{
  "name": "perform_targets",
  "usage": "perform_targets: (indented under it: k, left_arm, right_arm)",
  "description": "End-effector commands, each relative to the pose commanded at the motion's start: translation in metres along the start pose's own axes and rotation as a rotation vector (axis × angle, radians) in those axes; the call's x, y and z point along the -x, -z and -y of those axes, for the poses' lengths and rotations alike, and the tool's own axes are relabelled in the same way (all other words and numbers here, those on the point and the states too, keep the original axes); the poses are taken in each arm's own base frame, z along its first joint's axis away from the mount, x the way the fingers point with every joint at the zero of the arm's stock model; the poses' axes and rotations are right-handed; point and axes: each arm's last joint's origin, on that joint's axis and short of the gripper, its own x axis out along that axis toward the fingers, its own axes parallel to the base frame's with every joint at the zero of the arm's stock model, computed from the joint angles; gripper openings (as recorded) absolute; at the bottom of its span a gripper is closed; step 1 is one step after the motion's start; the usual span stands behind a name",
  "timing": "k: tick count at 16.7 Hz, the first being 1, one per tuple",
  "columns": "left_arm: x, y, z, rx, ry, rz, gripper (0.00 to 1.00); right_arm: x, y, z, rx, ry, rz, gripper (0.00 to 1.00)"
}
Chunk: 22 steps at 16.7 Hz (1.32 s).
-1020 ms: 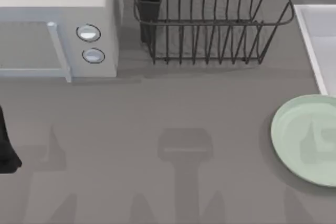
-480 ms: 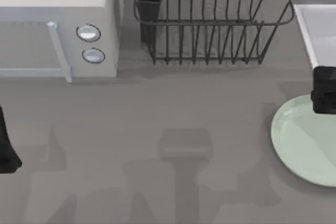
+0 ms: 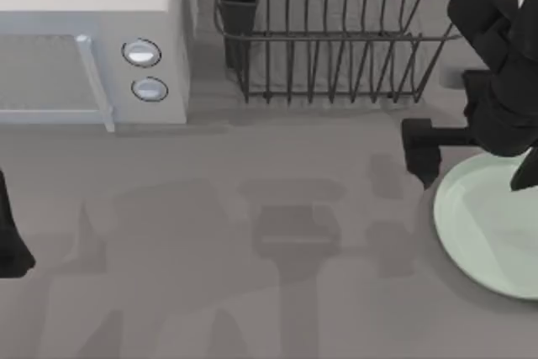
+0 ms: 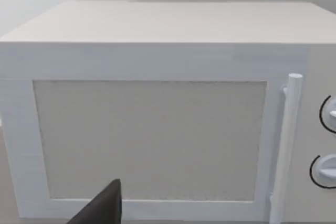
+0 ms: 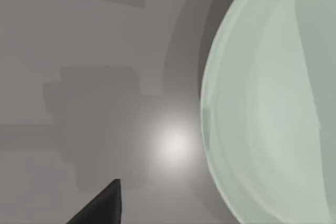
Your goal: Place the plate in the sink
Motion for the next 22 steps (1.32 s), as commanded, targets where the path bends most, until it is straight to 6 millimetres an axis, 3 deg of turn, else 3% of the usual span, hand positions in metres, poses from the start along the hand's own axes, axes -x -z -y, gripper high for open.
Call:
perform_targets:
  k: [3, 10, 18, 22]
  left_arm:
    - [0.000, 0.000, 0.000, 0.000, 0.000, 0.000, 1.00]
    - [0.000, 0.000, 0.000, 0.000, 0.000, 0.000, 1.00]
    - [0.000, 0.000, 0.000, 0.000, 0.000, 0.000, 1.00]
    - [0.000, 0.000, 0.000, 0.000, 0.000, 0.000, 1.00]
  right_arm:
    - [-0.010, -0.008, -0.009, 0.000, 0.023, -0.056, 1.00]
    - [-0.016, -0.008, -0.008, -0.004, 0.024, -0.060, 1.00]
    - [-0.099, -0.005, -0.008, -0.001, 0.020, -0.049, 1.00]
    - [-0.112, -0.002, -0.007, 0.000, 0.024, -0.058, 1.00]
